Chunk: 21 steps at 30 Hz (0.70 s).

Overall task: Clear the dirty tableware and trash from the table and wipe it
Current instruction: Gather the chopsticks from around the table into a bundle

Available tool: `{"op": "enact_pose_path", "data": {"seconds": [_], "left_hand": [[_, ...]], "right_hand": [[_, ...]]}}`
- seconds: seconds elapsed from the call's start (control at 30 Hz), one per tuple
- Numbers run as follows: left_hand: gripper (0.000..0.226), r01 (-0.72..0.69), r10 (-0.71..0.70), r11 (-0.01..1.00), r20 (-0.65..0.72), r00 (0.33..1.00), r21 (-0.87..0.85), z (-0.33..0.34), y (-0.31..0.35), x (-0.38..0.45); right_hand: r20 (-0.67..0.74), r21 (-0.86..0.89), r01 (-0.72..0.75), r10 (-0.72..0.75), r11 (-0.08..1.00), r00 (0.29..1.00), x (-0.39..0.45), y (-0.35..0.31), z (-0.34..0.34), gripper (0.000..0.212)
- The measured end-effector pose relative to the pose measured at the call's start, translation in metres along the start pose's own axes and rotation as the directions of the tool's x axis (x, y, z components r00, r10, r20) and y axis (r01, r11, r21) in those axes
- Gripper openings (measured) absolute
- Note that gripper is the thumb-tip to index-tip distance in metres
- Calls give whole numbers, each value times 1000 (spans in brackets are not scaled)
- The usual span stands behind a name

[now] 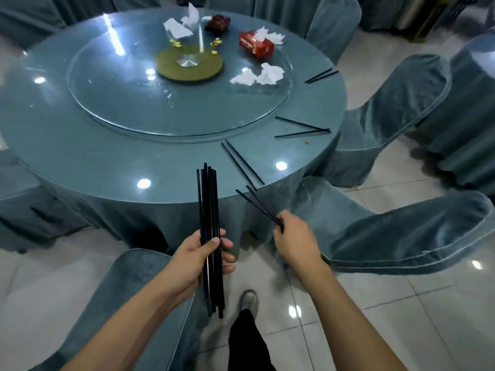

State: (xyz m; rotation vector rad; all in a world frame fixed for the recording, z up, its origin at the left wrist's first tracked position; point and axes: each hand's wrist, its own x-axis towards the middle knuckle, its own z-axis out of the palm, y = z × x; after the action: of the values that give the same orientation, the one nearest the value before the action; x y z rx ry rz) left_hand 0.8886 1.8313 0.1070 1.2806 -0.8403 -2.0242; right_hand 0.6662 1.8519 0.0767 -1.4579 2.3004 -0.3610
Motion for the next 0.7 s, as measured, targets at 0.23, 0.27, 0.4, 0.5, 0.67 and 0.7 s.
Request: {"op": "enact_pose_path", "data": {"seconds": [0.23, 0.27, 0.4, 0.5, 0.67, 0.7], "left_hand": [[22, -28, 16, 996, -137, 990, -84, 23, 57, 87], [22, -37, 22, 995, -154, 988, -91, 24, 62, 97], [20, -45, 20, 992, -208, 978, -118, 23, 76, 130], [20, -35, 4, 992, -249, 969, -122, 19, 82, 159], [23, 14, -38, 996, -258, 965, -92, 9, 90, 209], [23, 28, -48, 996, -254, 966, -80, 7, 92, 218]], "right_hand": [[123, 49, 66, -71, 997, 990, 147, -11, 7, 10], [135, 54, 66, -73, 996, 988, 166, -14, 8, 9], [188, 44, 77, -84, 996, 979, 233, -31, 15, 22], [213, 25, 64, -68, 998, 975, 280, -42, 26, 31], [266, -11, 6, -3, 1000, 964, 337, -49, 59, 51], [277, -21, -3, 9, 1000, 961, 344, -49, 68, 57]]}}
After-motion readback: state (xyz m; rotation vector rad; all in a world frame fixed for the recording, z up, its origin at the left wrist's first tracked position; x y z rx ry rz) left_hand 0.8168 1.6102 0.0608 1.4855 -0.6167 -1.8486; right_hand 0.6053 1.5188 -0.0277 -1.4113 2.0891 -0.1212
